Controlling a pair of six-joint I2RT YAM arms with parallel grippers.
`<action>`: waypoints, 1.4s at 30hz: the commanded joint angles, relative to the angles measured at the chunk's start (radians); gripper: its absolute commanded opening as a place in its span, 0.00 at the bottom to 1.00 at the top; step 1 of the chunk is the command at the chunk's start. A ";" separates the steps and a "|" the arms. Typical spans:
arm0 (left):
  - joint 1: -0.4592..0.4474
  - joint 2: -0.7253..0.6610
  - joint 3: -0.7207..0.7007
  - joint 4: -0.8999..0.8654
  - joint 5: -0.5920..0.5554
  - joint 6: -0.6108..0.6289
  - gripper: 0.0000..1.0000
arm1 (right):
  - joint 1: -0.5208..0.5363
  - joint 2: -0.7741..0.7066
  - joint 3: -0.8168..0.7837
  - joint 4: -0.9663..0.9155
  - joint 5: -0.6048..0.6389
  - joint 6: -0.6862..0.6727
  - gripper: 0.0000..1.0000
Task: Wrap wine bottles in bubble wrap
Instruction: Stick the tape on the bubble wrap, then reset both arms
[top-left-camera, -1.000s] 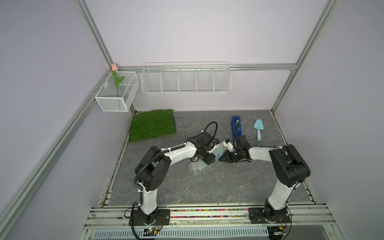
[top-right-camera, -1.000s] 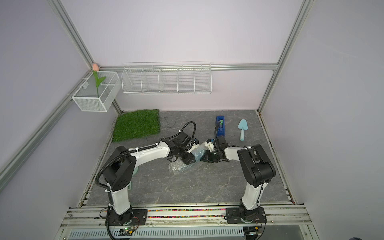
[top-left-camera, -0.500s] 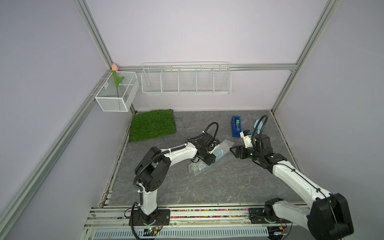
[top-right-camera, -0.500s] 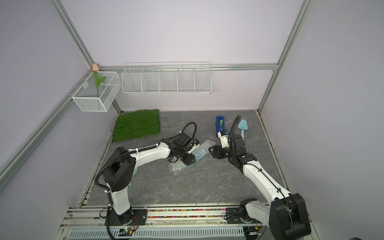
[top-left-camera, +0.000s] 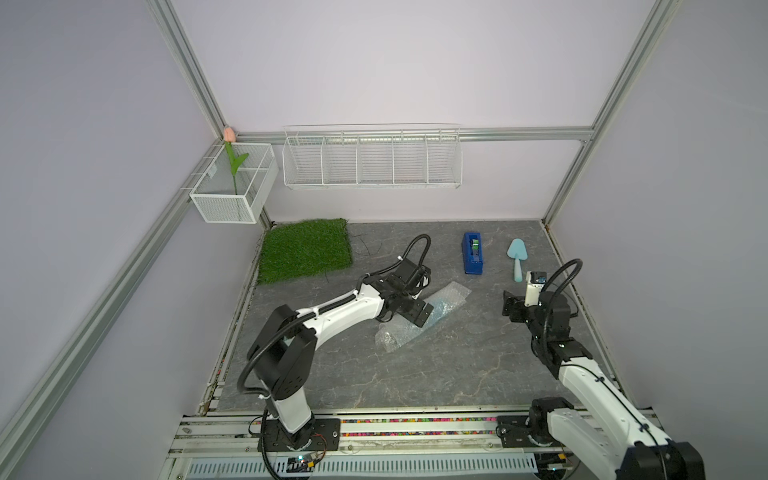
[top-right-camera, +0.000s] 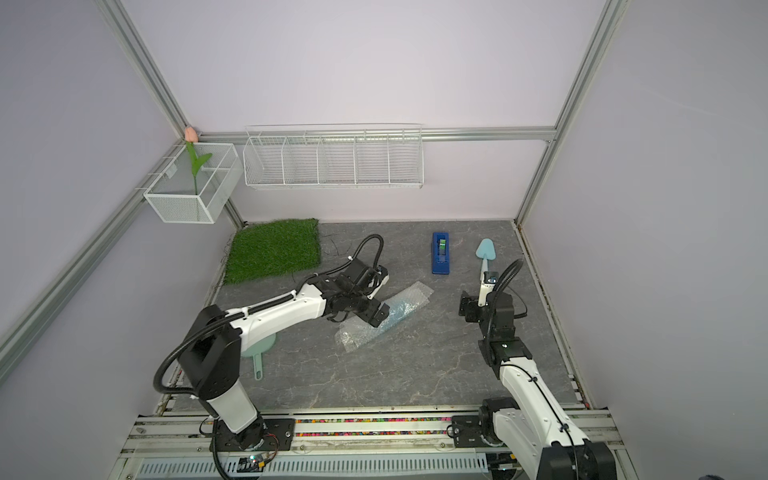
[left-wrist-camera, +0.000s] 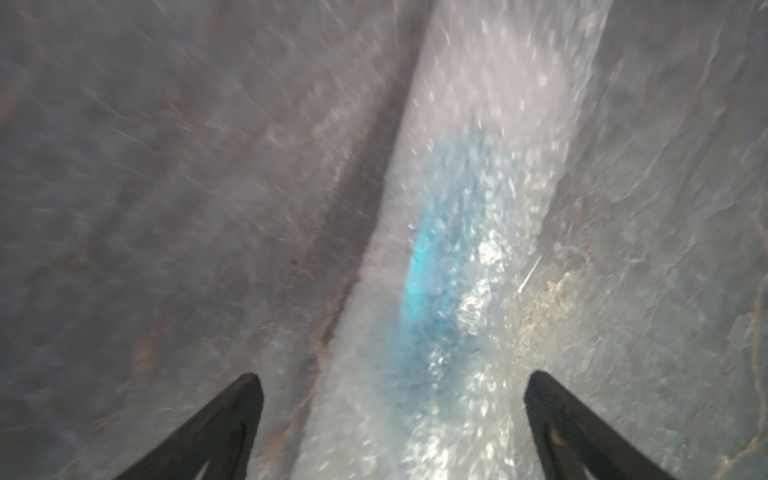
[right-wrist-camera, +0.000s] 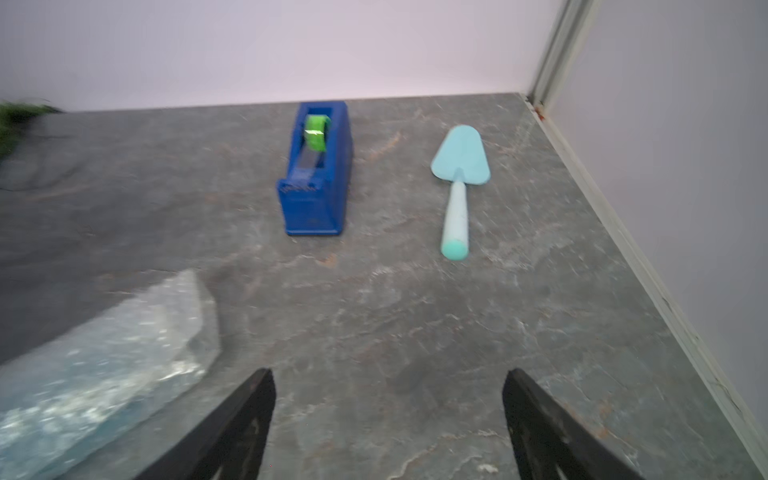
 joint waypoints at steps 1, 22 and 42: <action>0.002 -0.145 0.046 0.058 -0.173 -0.036 1.00 | -0.010 0.085 -0.032 0.272 0.068 -0.069 0.89; 0.536 -0.393 -0.752 0.998 -0.577 0.102 1.00 | -0.065 0.596 -0.023 0.786 -0.089 -0.107 0.89; 0.753 -0.116 -0.872 1.404 -0.327 0.012 1.00 | -0.084 0.592 0.021 0.689 -0.121 -0.091 0.89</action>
